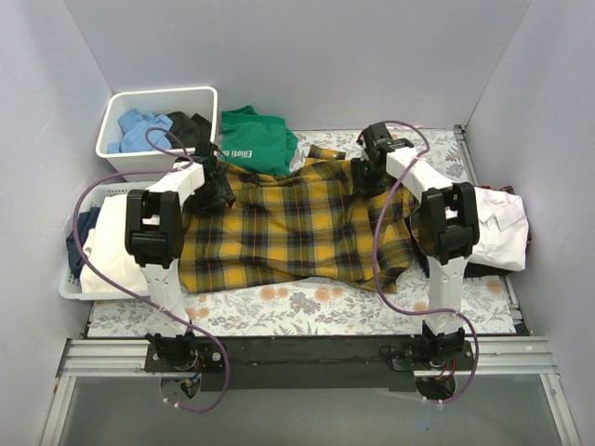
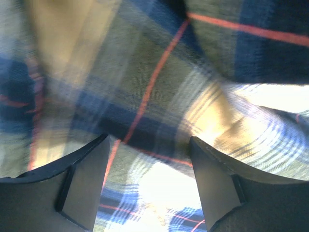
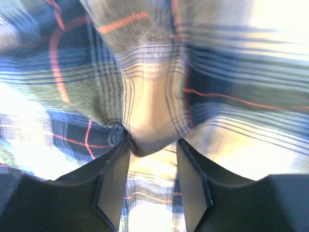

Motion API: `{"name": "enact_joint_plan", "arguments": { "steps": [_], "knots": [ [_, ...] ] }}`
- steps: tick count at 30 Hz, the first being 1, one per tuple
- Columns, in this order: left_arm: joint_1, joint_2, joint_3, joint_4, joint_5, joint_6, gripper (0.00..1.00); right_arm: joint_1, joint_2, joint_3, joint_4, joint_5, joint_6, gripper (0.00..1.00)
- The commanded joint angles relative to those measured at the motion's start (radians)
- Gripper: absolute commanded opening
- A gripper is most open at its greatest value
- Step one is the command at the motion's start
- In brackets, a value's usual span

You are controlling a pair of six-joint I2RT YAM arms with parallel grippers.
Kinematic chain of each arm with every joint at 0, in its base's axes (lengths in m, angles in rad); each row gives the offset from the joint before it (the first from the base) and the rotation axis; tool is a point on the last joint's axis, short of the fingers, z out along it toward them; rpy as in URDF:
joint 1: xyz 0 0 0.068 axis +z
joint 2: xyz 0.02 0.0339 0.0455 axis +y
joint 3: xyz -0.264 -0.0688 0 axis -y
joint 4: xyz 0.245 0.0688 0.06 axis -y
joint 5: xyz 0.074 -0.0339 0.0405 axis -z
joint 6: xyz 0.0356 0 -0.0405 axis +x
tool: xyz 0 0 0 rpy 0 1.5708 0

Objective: Fold and stack the long sleeve shirts
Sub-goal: Flatten the shirt out

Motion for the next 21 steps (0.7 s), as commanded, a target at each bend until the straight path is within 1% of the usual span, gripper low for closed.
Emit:
{"name": "enact_joint_plan", "arguments": {
  "steps": [1, 5, 7, 11, 15, 21],
  "knots": [
    [0.041, -0.185, -0.072, 0.095, -0.033, 0.005, 0.68, -0.003, -0.171, 0.000, 0.103, 0.076, -0.034, 0.54],
    [0.041, -0.291, -0.186, 0.092, -0.019, -0.016, 0.68, -0.006, -0.281, -0.088, 0.071, 0.133, -0.035, 0.57],
    [0.041, -0.344, -0.232, 0.107, -0.010, -0.019, 0.68, -0.017, -0.310, -0.131, 0.043, 0.160, -0.026, 0.59],
    [0.041, -0.392, -0.330, 0.133, 0.013, -0.027, 0.69, -0.051, -0.359, -0.267, 0.017, 0.249, -0.009, 0.62],
    [0.043, -0.391, -0.381, 0.168, 0.030, -0.032, 0.69, -0.092, -0.361, -0.319, 0.019, 0.283, -0.011, 0.64],
    [0.040, -0.305, -0.390, 0.197, 0.039, -0.030, 0.71, -0.109, -0.269, -0.294, 0.011, 0.254, -0.052, 0.66]
  ]
}}
